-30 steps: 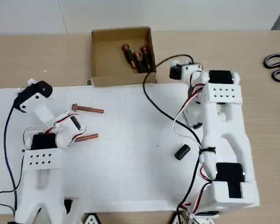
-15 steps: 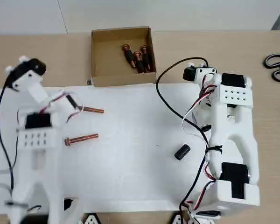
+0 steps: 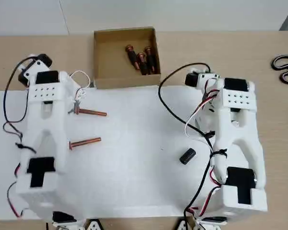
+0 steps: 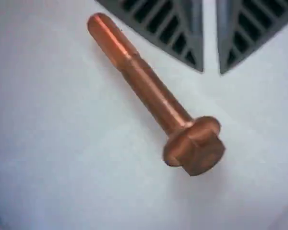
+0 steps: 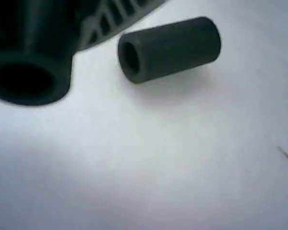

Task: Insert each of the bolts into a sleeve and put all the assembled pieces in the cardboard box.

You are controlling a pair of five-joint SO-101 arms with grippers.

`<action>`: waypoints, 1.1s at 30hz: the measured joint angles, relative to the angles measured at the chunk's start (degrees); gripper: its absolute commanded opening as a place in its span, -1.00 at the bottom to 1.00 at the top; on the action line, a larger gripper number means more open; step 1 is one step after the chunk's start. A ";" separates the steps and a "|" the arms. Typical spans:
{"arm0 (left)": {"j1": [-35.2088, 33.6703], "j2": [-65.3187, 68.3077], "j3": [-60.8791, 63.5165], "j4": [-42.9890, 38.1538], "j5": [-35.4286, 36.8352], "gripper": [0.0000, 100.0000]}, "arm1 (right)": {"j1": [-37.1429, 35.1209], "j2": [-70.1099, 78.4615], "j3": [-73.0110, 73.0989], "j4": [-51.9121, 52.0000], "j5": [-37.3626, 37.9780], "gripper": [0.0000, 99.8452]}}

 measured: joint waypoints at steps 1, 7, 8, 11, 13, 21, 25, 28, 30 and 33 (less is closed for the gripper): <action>0.00 1.14 -1.05 0.70 0.35 -0.99 | 0.00 0.00 0.88 -0.62 0.00 -0.98; 0.00 7.21 -5.01 2.37 5.80 -0.99 | 0.00 0.00 4.92 -4.04 0.00 -0.98; 0.00 8.09 -5.45 2.37 7.12 -0.99 | 0.00 0.00 4.92 -4.13 0.00 -0.98; 0.09 10.37 -6.86 2.37 9.32 -0.99 | 0.00 -0.18 5.27 -4.57 -0.18 -0.98; 0.88 11.96 -8.26 2.37 9.93 -0.99 | 0.00 -0.18 5.27 -4.66 -0.18 -0.98; 5.45 15.38 -15.03 1.14 11.08 -0.98 | 0.00 -0.18 5.27 -4.66 -0.18 -0.98; 6.42 16.70 -16.88 0.97 11.16 -0.98 | 0.00 -0.18 5.45 -5.45 -0.18 -0.98; 6.15 18.02 -17.05 0.97 11.16 -0.98 | 0.00 -0.18 5.54 -5.63 -0.18 -0.98; 5.54 18.55 -17.05 0.97 11.16 -0.98 | 0.00 -0.18 5.54 -5.63 -0.18 -0.98; 5.01 18.73 -17.05 0.97 11.16 -0.98 | 0.00 -0.18 5.54 -6.15 -0.18 -0.98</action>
